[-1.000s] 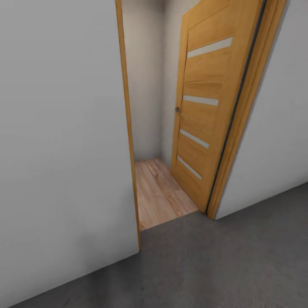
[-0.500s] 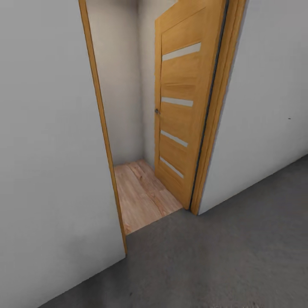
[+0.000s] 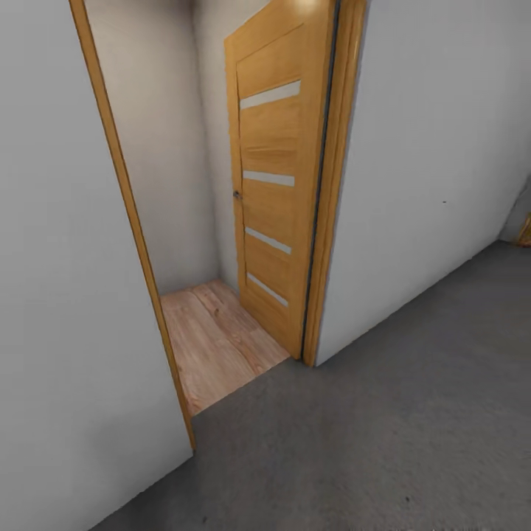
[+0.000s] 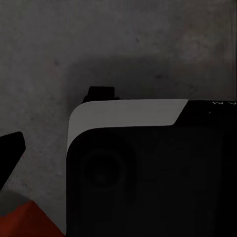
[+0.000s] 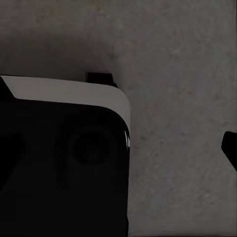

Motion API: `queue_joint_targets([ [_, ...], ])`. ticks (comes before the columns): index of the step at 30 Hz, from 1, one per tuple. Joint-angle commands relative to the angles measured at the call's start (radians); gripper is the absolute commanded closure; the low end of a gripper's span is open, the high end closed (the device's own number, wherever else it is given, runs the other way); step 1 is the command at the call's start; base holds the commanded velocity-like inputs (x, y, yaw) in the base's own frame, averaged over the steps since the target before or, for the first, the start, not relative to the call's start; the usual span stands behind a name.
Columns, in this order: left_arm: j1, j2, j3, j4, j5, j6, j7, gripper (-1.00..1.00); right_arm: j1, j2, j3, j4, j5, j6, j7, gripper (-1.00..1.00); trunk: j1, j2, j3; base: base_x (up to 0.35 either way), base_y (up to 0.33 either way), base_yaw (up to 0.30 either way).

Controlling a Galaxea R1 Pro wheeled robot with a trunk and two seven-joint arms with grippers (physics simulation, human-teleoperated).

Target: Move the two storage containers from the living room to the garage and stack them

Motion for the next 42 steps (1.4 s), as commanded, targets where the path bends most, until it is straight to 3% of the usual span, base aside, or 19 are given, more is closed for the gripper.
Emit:
queue_joint_targets([
  [1, 0.0, 0.0, 0.003, 0.001, 0.001, -0.003, 0.002, -1.0, -0.001, 0.001, 0.008, 0.003, -0.009, -0.005, -0.001, -1.0, 0.0, 0.0, 0.0, 0.0, 0.0, -0.247],
  [17, 0.0, -0.001, 0.002, 0.001, -0.001, 0.003, 0.001, -1.0, -0.001, 0.001, 0.01, 0.003, 0.003, -0.004, -0.001, -1.0, 0.0, 0.0, 0.001, 0.251, 0.0, -0.028],
  [31, 0.0, -0.001, 0.002, 0.001, -0.001, 0.002, 0.001, -1.0, -0.001, 0.003, 0.01, 0.003, 0.001, -0.003, -0.001, -1.0, 0.0, 0.0, 0.001, 0.052, 0.0, 0.0],
  [42, 0.0, -0.002, 0.002, 0.001, -0.001, 0.005, 0.001, -1.0, -0.001, 0.004, 0.01, 0.003, 0.001, -0.002, -0.001, -1.0, 0.0, 0.0, 0.001, 0.3, 0.0, 0.0],
])
